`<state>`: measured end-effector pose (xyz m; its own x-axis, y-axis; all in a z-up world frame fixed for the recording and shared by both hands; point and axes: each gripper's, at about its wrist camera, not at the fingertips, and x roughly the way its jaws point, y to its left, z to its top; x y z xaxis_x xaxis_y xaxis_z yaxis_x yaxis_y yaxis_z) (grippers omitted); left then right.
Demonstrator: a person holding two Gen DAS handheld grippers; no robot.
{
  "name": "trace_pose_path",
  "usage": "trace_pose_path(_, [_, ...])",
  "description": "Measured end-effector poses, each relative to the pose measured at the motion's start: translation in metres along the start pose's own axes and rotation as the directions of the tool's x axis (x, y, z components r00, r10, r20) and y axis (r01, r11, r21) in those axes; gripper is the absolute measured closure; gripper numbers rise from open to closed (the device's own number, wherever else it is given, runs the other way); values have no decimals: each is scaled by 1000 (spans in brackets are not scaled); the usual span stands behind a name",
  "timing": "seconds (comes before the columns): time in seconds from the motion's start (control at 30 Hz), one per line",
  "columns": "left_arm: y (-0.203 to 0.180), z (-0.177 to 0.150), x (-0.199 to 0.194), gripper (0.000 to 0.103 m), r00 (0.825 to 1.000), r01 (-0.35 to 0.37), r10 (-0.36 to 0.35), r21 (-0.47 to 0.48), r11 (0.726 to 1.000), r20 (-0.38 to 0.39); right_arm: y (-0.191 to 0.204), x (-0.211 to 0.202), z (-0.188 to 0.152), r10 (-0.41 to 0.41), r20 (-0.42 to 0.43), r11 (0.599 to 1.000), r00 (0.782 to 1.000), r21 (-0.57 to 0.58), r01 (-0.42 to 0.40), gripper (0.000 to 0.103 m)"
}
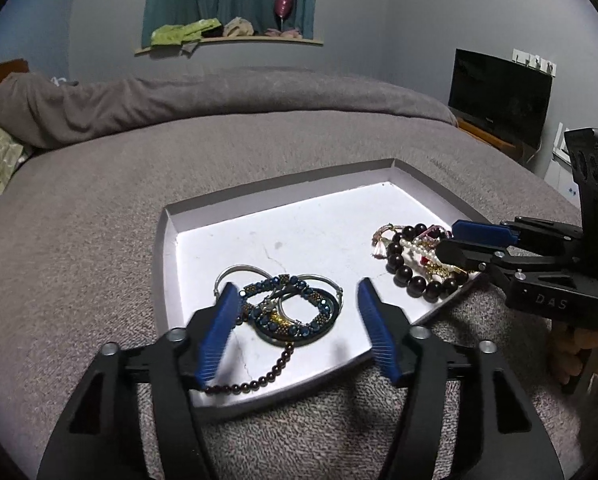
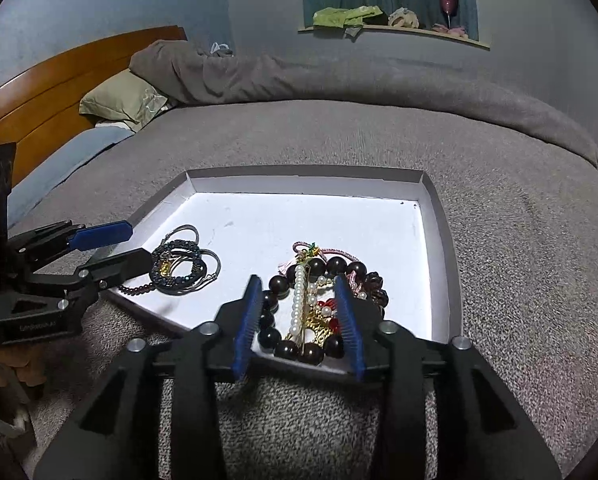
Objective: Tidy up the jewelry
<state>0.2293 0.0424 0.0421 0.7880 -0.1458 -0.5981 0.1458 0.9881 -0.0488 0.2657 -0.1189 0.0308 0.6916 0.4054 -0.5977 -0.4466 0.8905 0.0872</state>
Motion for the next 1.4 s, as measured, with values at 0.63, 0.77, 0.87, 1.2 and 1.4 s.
trace_pose_path(0.63, [8, -29, -39, 5, 992, -64, 74, -99, 993, 102, 2, -46, -32, -29, 125, 999, 992, 37, 24, 5])
trace_pose_path(0.77, [8, -37, -46, 5, 989, -69, 82, -113, 991, 122, 3, -51, -41, -39, 134, 999, 990, 34, 35, 5])
trace_pose_path(0.87, [7, -43, -53, 5, 985, -68, 84, -112, 991, 148, 4, -57, -48, -39, 145, 999, 989, 34, 35, 5])
trace_pose_path(1.2, [-7, -60, -69, 5, 976, -67, 84, -88, 994, 201, 17, -70, -59, -33, 187, 999, 982, 4, 33, 5])
trace_pose_path(1.4, [-9, -64, -75, 5, 970, -72, 90, -86, 994, 226, 23, -75, -62, -45, 214, 999, 976, -13, 49, 5])
